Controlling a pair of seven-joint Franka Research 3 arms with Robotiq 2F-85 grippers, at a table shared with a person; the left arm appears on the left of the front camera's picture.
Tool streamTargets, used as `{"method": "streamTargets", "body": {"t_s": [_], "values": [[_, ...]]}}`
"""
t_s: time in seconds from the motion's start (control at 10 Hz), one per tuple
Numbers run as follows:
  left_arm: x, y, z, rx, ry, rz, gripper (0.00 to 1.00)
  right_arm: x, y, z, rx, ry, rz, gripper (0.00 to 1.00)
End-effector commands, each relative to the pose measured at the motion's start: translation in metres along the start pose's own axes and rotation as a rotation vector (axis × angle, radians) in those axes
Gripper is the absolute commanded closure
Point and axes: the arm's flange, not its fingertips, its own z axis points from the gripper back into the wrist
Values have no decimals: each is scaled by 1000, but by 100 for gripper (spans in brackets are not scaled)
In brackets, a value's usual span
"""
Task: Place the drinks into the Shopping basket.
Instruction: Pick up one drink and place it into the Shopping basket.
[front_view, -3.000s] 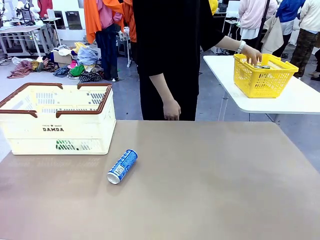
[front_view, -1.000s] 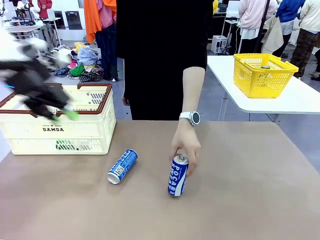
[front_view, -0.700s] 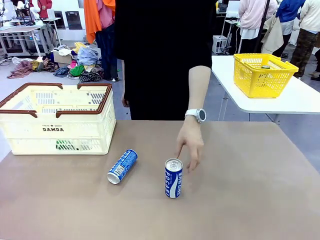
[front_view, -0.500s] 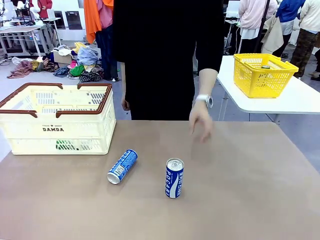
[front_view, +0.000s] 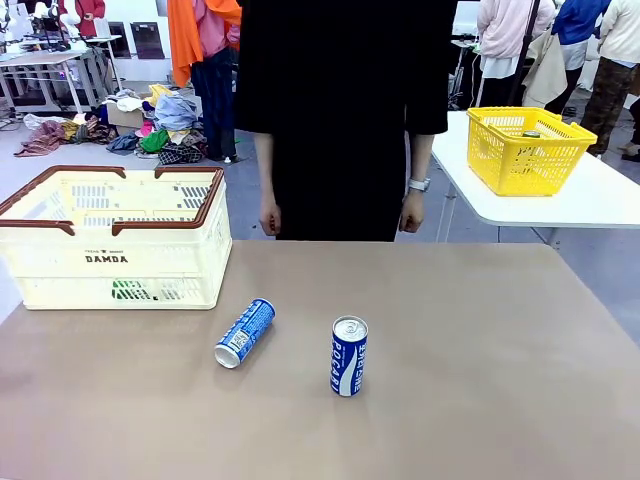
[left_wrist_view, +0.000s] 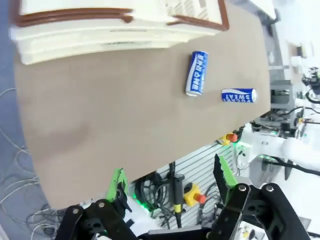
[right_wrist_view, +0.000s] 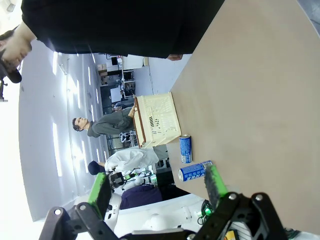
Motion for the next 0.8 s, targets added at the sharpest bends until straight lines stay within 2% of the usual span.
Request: {"method": "streamTargets", "body": {"t_s": [0.0,0.3,0.5,0.7], "values": [[7,-76,-48,60,23,-23,10,-2,1,0,2,-3,8,0],[35,-173,-156,181,147,-145,10,-2,1,0,2,-3,8,0],[35,-232,-229,295,166,-246,10,-2,1,0,2,-3,8,0],[27,-269,-287,382,208,-397,10,-2,1,0,2,-3,8,0]]}}
